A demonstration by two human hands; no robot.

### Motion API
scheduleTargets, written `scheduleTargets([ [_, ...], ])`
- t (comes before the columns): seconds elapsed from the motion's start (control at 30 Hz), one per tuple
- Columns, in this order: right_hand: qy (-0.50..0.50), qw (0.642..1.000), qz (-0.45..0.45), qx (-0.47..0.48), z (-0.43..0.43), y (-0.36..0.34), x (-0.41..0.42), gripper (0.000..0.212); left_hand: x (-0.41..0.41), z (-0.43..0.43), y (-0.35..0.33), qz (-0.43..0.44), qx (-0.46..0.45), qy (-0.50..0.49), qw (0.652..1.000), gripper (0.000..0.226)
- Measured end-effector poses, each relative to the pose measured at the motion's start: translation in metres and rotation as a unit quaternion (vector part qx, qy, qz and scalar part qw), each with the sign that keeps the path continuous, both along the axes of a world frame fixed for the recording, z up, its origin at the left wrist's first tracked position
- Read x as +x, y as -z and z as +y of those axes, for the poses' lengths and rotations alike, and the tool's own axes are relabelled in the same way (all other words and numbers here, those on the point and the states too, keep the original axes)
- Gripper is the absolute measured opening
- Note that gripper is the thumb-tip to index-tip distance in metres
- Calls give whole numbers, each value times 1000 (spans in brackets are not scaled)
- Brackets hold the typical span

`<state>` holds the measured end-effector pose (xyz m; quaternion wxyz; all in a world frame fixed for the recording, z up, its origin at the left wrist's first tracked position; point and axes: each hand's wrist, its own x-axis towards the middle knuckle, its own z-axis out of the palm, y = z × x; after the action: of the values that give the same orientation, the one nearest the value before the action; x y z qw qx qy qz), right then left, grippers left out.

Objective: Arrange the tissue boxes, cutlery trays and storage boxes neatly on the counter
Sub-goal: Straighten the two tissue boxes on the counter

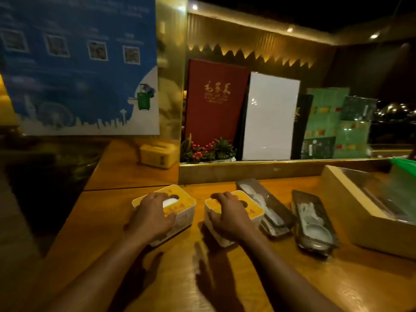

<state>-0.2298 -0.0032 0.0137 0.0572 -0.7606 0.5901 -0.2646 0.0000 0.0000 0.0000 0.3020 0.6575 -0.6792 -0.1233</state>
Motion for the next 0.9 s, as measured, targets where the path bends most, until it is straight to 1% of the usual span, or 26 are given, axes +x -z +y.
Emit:
scheduleTargets([
  [0.07,-24,998,49,13,-14,9,25,59,11,-5,15,-54,9,-16,998,63],
  [0.13,-43,993,104,17,-26,21,46,67,19,-7,36,-89,19,-26,996,57],
  [0.23,-55,981,179,50,-45,40,60,72,23,-10,57,-72,4,-42,997,48],
  [0.3,-64,975,208,46,-50,47,62,68,25,-9,63,-65,2,-55,996,45],
  [0.4,-72,980,186,18,-51,53,65,55,34,-9,68,-56,17,-60,996,44],
  [0.47,-69,986,154,-3,-47,55,66,44,38,-8,69,-15,17,-53,998,45],
  [0.57,-49,991,115,-43,-35,61,67,32,38,-3,61,135,41,-35,989,46],
  [0.6,-41,993,101,-51,-29,64,66,30,36,-1,58,172,55,-21,983,48],
  [0.7,-26,995,76,-64,-16,72,61,30,35,4,60,211,43,7,977,54],
  [0.83,-27,996,64,-51,-8,73,57,37,32,8,71,234,6,-15,972,51],
  [0.9,-38,995,76,-59,-10,72,55,39,28,8,74,232,-6,-26,972,51],
])
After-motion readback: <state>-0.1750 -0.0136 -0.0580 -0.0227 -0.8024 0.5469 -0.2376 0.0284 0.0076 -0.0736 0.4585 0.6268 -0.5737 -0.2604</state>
